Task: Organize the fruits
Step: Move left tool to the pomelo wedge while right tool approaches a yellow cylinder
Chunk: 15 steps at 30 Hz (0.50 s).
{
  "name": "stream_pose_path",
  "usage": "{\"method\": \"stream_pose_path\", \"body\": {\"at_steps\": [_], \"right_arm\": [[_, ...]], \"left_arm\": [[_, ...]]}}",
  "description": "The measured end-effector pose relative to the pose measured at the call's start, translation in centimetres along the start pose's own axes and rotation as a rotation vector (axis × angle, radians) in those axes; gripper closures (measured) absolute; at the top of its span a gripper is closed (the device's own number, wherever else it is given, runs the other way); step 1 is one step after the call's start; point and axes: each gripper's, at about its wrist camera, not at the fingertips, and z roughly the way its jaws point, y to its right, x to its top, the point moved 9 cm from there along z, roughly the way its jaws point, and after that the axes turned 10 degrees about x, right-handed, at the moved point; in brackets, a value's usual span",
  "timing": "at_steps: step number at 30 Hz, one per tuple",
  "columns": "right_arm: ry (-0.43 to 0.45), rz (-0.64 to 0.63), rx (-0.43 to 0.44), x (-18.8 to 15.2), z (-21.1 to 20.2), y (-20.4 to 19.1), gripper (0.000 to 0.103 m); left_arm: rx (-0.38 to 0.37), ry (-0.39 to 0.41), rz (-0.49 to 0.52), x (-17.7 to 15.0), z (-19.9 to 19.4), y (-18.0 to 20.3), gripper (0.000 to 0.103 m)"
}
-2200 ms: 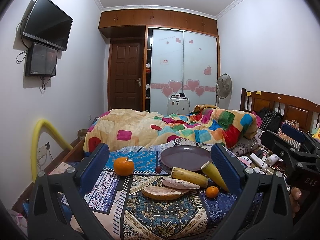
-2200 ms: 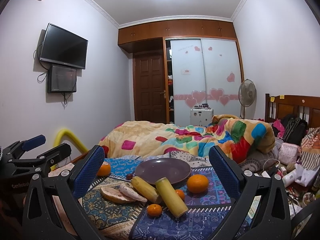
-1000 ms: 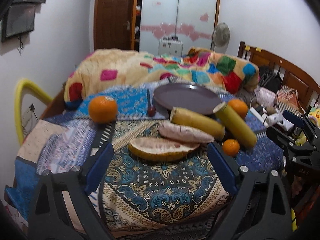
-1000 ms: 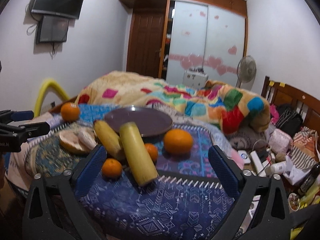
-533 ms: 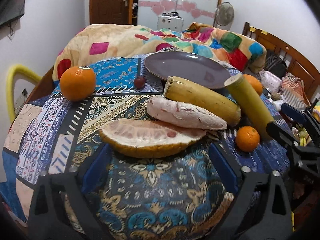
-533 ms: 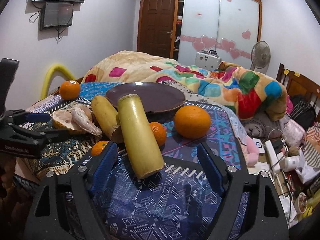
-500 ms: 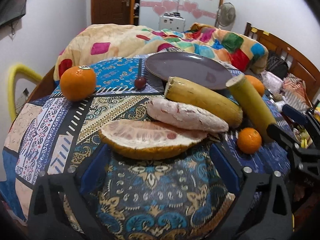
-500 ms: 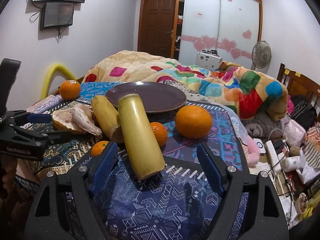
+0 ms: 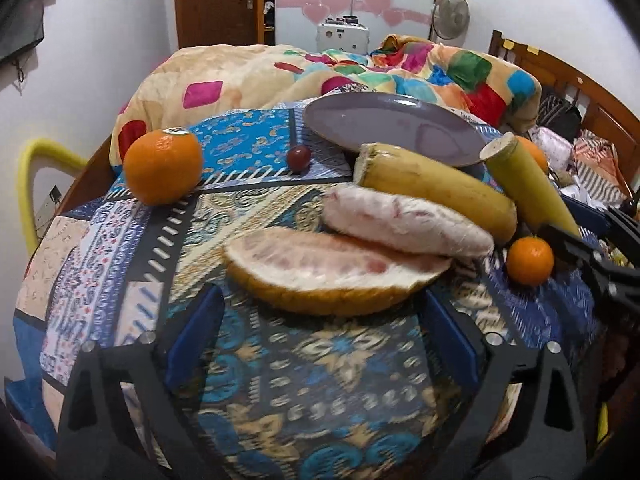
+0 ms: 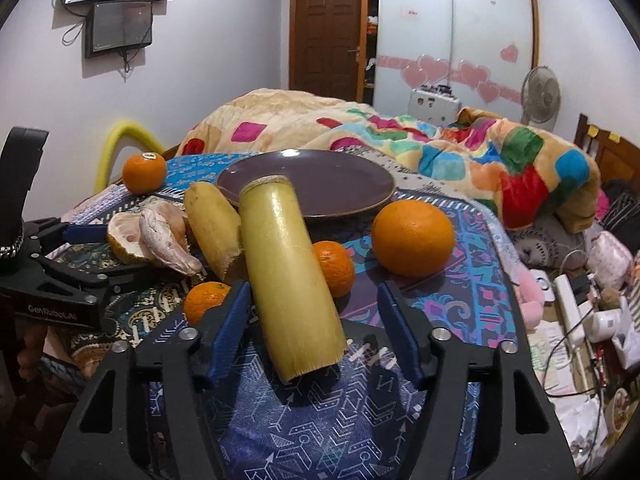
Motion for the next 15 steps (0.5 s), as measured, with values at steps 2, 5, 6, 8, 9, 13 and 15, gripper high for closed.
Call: {"method": "stream_pose_path", "body": {"at_steps": [2,5,6,8,9,13,15], "right_arm": [[-0.014,-0.002,0.022,-0.1,0.2,-0.2,0.059],[-0.024,-0.004,0.027,-0.3,0.3,-0.3,0.062],[-0.025,-0.006,0.024,-0.3,0.2,-0.4,0.062],[-0.025,-0.005,0.021,-0.4,-0.1,-0.4,0.063],[-0.024,-0.004,0.019,-0.5,-0.2,-0.4,0.063],[-0.035,-0.014,-0.001,-0.7,-0.7,-0.1,0.064],[-0.052,-0.020,-0.003,-0.9,-0.7,-0.1,0.064]], "left_arm": [[-0.002,-0.005,0.007,-0.4,-0.3,-0.7,0.011],[0.024,-0.010,0.006,-0.7,-0.6,-2.2,0.018],[0.038,-0.012,-0.002,-0.8,-0.6,-2.9,0.023],[0.068,-0.019,-0.022,-0.9,-0.6,-4.5,0.029],[0.079,-0.028,-0.036,-0.9,-0.5,-5.4,0.030],[0.069,-0.058,-0.062,-1.3,-0.9,-6.9,0.033],[0.043,-0.055,-0.056,-1.3,-1.4,-6.3,0.033]]}}
